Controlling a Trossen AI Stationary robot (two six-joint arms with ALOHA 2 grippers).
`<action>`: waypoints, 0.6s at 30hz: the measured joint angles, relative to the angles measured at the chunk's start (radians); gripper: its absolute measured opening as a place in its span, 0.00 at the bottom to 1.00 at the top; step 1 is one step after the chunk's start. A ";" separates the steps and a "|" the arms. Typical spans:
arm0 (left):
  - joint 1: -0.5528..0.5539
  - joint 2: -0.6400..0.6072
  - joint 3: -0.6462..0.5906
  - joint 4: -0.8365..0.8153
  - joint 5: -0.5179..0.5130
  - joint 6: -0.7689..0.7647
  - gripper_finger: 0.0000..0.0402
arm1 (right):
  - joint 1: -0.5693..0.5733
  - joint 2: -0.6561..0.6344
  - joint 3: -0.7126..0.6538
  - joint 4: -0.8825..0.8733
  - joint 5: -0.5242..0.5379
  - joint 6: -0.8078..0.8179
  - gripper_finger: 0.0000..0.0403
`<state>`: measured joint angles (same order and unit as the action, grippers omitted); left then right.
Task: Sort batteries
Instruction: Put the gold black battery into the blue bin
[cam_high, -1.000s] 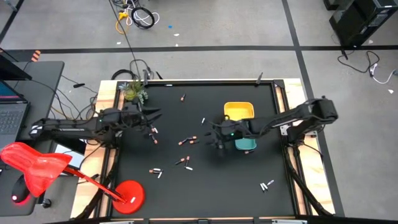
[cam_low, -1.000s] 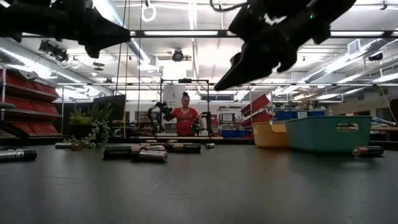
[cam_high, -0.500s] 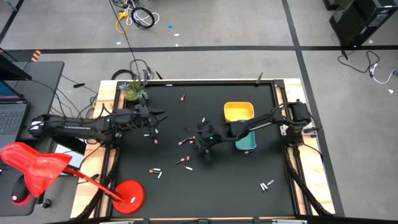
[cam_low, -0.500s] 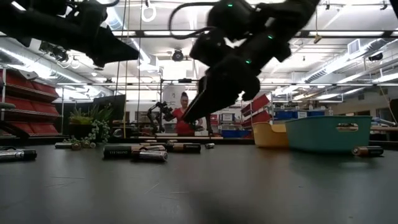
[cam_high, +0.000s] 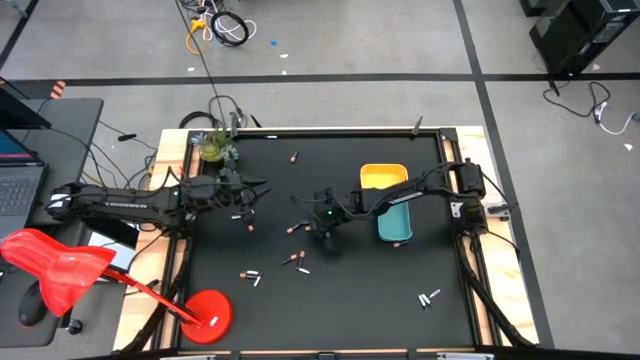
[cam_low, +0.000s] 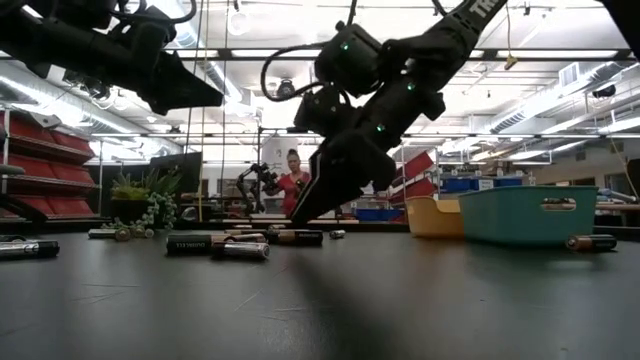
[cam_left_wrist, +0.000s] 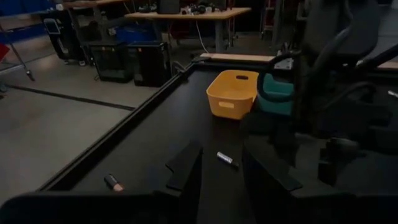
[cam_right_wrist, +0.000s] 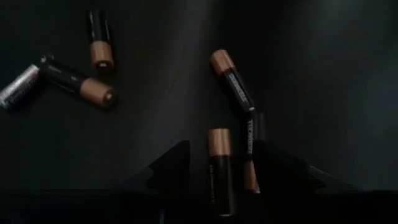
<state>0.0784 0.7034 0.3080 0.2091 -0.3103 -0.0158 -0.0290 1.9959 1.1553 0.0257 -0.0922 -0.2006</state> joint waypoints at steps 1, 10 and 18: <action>0.000 0.001 0.000 -0.004 0.000 0.000 0.29 | -0.001 0.008 0.001 0.007 -0.006 -0.004 0.46; 0.000 0.007 0.000 0.002 0.000 0.000 0.29 | -0.001 0.060 -0.003 0.018 -0.016 0.019 0.42; 0.000 0.007 0.000 0.002 0.000 0.000 0.29 | -0.010 0.059 -0.013 -0.017 -0.017 0.075 0.24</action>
<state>0.0784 0.7101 0.3080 0.2115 -0.3103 -0.0162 -0.0391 2.0545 1.1427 0.0086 -0.1089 -0.1257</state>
